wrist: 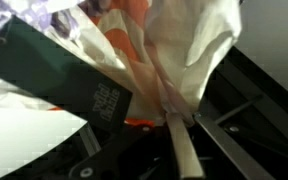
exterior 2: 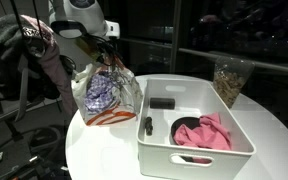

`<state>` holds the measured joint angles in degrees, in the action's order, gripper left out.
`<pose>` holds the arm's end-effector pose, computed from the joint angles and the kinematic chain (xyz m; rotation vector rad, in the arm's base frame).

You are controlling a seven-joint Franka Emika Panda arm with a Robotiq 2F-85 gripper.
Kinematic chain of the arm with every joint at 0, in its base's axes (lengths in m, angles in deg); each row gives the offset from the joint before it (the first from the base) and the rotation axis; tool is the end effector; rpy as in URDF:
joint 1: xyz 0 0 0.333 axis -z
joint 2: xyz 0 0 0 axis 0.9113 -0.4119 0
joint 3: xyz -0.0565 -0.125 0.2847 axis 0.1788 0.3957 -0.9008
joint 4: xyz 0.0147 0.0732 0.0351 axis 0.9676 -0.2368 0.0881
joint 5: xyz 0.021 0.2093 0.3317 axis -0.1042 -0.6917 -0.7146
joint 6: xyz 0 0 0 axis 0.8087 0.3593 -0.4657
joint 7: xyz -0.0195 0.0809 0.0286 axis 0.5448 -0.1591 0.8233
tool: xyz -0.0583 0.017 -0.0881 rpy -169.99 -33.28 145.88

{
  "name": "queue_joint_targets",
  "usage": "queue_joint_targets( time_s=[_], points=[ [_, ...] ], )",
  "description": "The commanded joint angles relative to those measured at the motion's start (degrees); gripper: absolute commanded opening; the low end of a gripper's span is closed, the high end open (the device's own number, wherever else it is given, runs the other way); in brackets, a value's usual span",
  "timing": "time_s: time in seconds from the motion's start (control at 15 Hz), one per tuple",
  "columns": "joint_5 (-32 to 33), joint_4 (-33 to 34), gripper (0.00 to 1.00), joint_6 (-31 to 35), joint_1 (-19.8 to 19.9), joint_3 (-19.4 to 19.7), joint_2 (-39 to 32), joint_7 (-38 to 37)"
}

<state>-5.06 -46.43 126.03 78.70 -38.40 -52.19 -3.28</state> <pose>0.5638 0.2754 0.3462 -2.4045 -0.1384 -0.8152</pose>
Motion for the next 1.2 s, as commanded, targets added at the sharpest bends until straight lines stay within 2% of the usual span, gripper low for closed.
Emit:
queue_joint_targets(
  time_s=[0.0,0.13,0.27,0.4,0.53,0.67,0.87,1.07,1.13],
  points=[
    [-1.91,-4.33,0.12,7.81,2.65,-5.52,5.77,1.32],
    [-1.26,-5.91,0.12,11.67,3.32,-7.46,6.93,0.61],
    [-1.24,-7.14,0.12,11.49,1.73,-5.60,7.71,0.11],
    [-1.31,-7.57,0.12,7.93,-0.16,-2.54,6.94,0.33],
    [-1.70,-8.83,0.37,5.92,-3.13,1.78,7.39,-0.45],
    [-0.87,-9.38,0.51,2.21,-4.19,3.43,7.78,-1.08],
    [-0.09,-10.89,0.74,-7.33,-4.58,3.54,10.24,-2.85],
    [2.09,-14.70,0.98,-13.38,-7.60,6.16,15.86,-10.86],
    [3.66,-16.12,1.00,-14.71,-8.74,7.26,18.00,-14.57]
  ],
)
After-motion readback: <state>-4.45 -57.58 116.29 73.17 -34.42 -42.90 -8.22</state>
